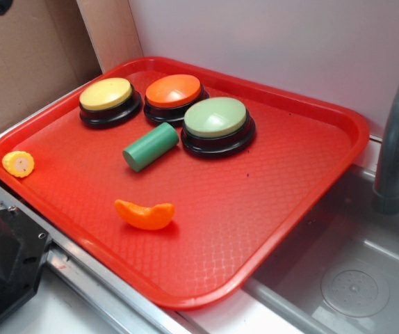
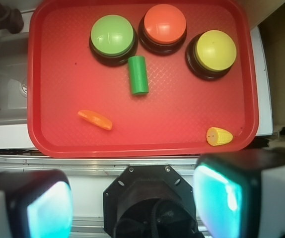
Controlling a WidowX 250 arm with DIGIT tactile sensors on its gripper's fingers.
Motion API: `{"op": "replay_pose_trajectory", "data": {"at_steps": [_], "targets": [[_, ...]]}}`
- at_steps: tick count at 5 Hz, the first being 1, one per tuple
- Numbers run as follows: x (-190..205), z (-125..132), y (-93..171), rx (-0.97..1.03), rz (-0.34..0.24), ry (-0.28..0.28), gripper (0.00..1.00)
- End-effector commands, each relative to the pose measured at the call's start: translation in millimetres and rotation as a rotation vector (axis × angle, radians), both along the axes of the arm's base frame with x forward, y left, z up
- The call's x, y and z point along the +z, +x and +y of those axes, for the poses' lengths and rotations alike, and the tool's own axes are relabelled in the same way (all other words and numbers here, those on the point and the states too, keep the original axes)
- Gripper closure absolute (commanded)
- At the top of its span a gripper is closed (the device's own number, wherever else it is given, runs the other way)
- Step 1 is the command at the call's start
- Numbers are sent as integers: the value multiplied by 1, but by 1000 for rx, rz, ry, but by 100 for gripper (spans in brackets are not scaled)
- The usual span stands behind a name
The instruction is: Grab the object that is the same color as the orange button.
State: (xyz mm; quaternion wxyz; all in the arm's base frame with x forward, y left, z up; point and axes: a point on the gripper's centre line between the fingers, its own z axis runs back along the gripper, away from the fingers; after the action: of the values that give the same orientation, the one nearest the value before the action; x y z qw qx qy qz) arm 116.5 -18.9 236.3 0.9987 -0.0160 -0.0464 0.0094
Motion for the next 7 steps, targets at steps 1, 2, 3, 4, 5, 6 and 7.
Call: {"op": "replay_pose_trajectory", "data": {"at_steps": [1,2,3,4,5,6,7], "targets": [[0,0,0,0,0,0,0],[-17,-12,21,-216,-58,40,0],[-37,-23,41,-394,-64,81,0],[-61,-30,56,-567,-107,41,0],[-94,-39,63,-654,-74,49,0],[-129,-52,67,-769,-79,73,0],[-160,-63,62,-844,-87,66,0]]}}
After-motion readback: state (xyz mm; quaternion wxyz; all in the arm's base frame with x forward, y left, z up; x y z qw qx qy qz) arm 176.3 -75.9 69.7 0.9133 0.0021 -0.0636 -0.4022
